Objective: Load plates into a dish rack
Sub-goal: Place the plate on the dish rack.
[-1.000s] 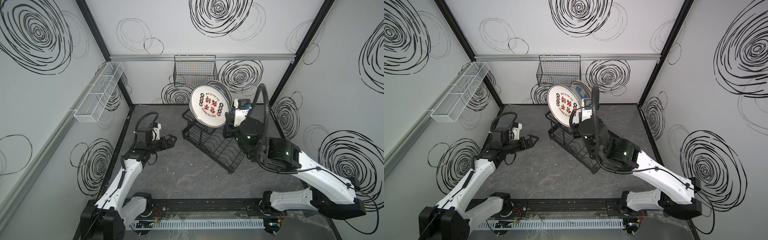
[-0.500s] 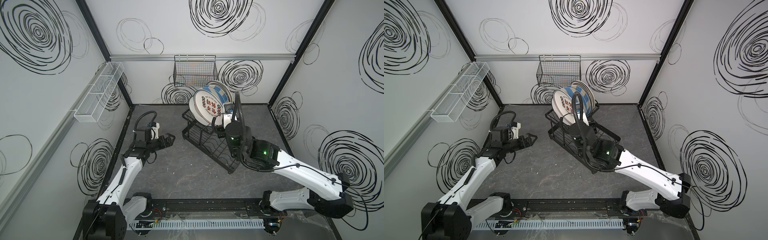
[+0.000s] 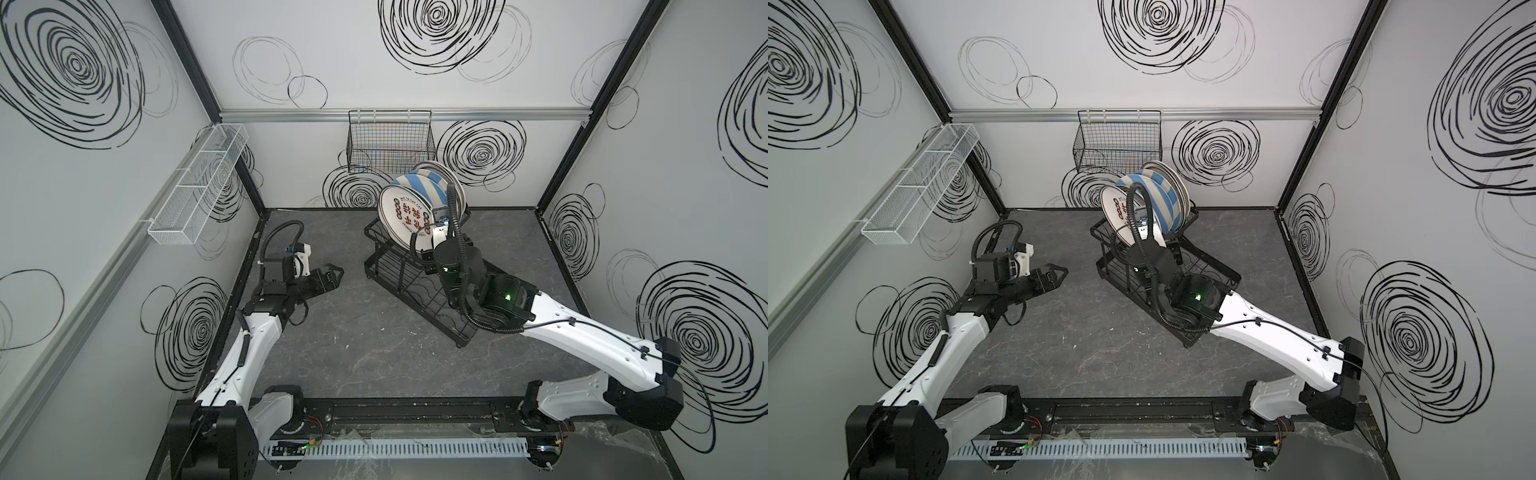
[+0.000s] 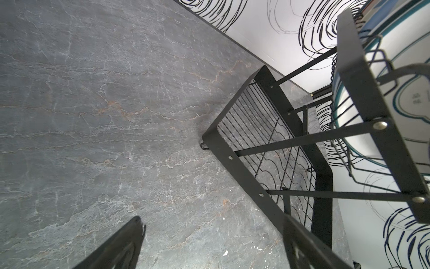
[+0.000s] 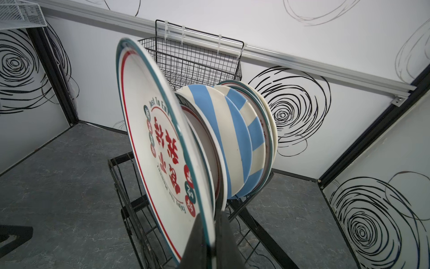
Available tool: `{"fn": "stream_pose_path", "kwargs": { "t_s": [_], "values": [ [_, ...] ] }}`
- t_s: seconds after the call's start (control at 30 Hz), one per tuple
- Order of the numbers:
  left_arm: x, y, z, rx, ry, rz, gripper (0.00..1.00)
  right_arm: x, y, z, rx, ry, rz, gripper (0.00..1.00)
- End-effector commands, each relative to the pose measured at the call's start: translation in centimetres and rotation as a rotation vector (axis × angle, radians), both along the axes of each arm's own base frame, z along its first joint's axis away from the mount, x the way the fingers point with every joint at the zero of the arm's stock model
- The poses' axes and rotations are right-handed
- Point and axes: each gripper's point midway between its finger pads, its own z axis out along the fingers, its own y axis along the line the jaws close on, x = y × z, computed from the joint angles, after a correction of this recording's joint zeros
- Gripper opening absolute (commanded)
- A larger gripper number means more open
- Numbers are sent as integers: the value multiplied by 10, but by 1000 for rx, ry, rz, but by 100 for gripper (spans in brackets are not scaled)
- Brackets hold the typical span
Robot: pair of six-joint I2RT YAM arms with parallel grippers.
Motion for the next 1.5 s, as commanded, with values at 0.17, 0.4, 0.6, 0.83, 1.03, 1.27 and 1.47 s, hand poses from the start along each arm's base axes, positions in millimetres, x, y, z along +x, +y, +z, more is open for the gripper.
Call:
{"fn": "stream_pose_path", "kwargs": {
  "t_s": [0.17,0.4,0.6,0.83,1.03,1.27,1.47],
  "values": [
    [5,5,0,-4,-33,-15,96,11,-2,3,52,-25,-51,0],
    [6,10,0,-6,-36,-7,96,15,-3,-8,45,-6,-63,0],
    [6,13,-2,-7,-32,-1,96,17,3,-19,34,18,-44,0],
    [4,20,-2,-9,-35,16,96,25,11,-29,6,37,-38,0],
    [6,24,3,2,-48,24,96,33,19,-39,-26,66,-32,4],
    [6,35,3,41,-46,48,96,36,23,-35,-24,69,-21,23],
    [14,54,14,95,-67,140,96,31,15,-17,-6,52,-20,57]
  ]
}}
